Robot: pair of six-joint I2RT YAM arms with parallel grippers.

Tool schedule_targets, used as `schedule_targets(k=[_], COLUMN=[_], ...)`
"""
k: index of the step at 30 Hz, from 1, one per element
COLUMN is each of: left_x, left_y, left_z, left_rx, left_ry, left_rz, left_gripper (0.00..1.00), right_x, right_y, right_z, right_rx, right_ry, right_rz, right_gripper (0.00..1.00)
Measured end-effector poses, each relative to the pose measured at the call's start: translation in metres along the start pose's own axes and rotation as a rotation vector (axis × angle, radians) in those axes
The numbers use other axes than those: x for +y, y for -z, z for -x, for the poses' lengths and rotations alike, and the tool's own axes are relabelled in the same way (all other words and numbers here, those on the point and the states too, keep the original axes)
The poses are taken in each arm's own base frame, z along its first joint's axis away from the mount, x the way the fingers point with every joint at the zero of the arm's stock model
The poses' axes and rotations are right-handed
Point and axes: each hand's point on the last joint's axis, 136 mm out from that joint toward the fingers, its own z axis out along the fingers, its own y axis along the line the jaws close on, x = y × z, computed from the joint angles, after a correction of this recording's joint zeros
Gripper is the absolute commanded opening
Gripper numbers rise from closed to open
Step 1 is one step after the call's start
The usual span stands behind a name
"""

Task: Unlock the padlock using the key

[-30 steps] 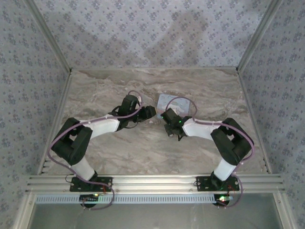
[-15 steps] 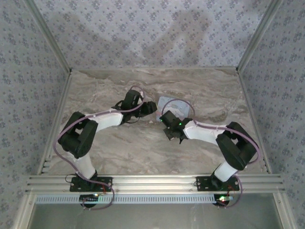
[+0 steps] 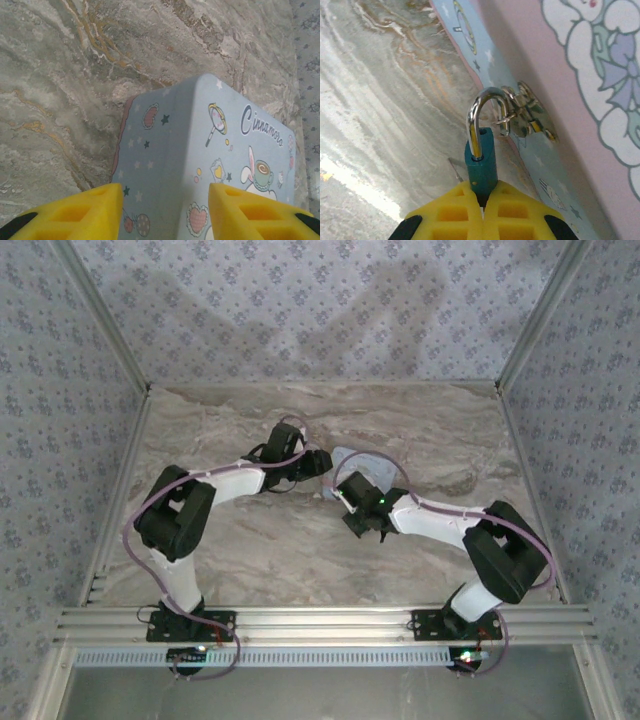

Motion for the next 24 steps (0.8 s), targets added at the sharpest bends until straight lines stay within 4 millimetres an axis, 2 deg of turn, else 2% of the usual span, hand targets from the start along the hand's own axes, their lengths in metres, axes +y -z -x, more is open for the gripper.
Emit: schedule_targets(k=[9, 24], left_x=[0.0, -0.004], left_y=[-0.006, -0.006], left_z=[-0.004, -0.005], left_rx=[0.03, 0.041], left_ry=[0.004, 0.027], left_rz=[-0.014, -0.049], left_gripper=[0.46, 0.44], right_x=[0.008, 0.023], right_y=[0.005, -0.001], right_z=[0.011, 0.024], right_rx=[-0.003, 0.019], right_ry=[0.078, 0.138], right_rz=[0.02, 0.055], right_gripper=[0.0, 0.0])
